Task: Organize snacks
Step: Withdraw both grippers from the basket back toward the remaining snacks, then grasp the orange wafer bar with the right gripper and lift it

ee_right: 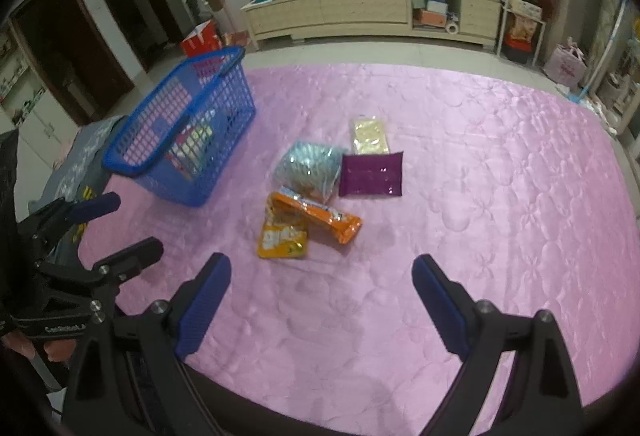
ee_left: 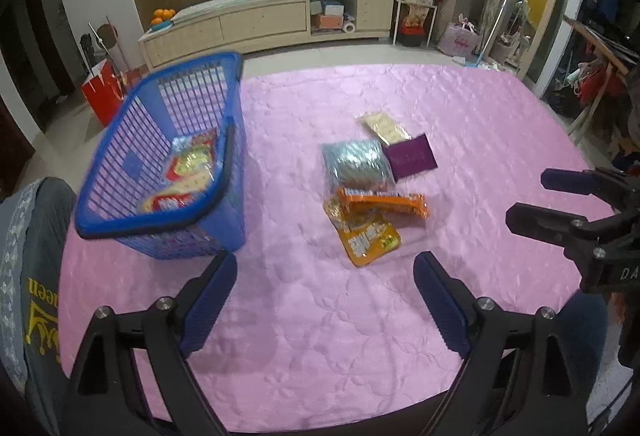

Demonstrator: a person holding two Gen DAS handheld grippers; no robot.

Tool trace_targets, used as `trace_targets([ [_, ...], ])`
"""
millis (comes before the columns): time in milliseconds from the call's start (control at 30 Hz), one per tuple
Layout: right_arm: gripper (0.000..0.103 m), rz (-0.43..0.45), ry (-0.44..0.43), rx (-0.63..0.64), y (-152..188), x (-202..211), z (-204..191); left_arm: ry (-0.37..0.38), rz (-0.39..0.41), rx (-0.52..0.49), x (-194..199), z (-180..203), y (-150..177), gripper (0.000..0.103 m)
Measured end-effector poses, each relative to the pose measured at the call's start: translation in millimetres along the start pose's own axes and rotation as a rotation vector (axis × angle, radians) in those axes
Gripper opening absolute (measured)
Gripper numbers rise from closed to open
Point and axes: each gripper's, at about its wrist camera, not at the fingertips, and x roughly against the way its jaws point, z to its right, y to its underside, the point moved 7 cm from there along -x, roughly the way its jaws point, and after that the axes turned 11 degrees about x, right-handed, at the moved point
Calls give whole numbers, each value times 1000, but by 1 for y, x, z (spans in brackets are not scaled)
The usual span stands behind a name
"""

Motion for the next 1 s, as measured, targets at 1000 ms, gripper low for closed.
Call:
trace_targets([
  [1000,65,-3,-56,454,-20,-135,-23,-9,-132,164,-102,-13,17,88],
])
